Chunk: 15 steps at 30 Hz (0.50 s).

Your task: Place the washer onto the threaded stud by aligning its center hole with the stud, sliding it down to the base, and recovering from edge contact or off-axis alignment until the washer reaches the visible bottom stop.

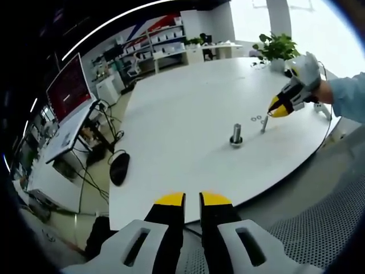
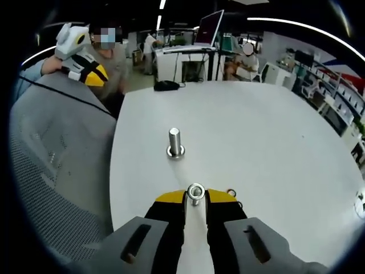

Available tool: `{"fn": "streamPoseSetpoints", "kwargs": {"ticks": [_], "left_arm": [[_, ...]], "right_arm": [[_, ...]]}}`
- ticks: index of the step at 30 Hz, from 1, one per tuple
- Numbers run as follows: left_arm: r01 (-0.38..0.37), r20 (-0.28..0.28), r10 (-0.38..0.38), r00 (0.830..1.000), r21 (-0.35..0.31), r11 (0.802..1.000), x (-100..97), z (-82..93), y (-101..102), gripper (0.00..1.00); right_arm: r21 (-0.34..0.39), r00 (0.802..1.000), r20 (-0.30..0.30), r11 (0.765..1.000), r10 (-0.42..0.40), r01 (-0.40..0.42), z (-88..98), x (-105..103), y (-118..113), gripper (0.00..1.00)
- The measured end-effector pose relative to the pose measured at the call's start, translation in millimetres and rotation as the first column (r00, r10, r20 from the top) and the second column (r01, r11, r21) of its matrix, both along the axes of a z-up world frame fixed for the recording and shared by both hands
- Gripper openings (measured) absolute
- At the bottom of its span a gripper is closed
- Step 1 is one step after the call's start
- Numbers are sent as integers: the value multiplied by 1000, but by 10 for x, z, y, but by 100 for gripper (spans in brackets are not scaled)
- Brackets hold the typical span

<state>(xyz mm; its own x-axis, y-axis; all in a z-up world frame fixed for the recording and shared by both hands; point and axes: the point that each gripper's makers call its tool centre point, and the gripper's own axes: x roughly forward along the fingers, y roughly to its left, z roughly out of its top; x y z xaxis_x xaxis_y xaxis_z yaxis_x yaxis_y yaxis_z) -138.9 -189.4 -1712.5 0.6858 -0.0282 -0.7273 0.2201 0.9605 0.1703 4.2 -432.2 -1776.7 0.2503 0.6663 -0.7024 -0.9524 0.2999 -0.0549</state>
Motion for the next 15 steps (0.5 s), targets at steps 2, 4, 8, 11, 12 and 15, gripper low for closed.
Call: {"fn": "streamPoseSetpoints", "kwargs": {"ticks": [2, 4, 8, 11, 12, 15], "left_arm": [[1, 0, -1, 1000, 1, 1000, -1, 1, 0, 7], [0, 1, 0, 1000, -1, 1000, 1, 3, 0, 7], [-2, 0, 2, 1000, 0, 1000, 0, 3, 2, 7], [-3, 1, 3, 1000, 0, 1000, 1, 4, 3, 7], [-3, 1, 3, 1000, 0, 1000, 1, 5, 5, 7], [-3, 1, 3, 1000, 0, 1000, 0, 5, 6, 7]], "right_arm": [[1, 1000, -3, 1000, -3, 3, -12, 16, -5, 14], [2, 1000, -8, 1000, -5, 5, -22, 19, -4, 14], [4, 1000, -16, 1000, -9, 9, -38, 27, 2, 14], [2, 1000, -18, 1000, -12, 12, -41, 31, 6, 14], [0, 1000, -18, 1000, -12, 12, -39, 35, 6, 14], [9, 1000, -15, 1000, -18, 18, -19, 61, 10, 14]]}}
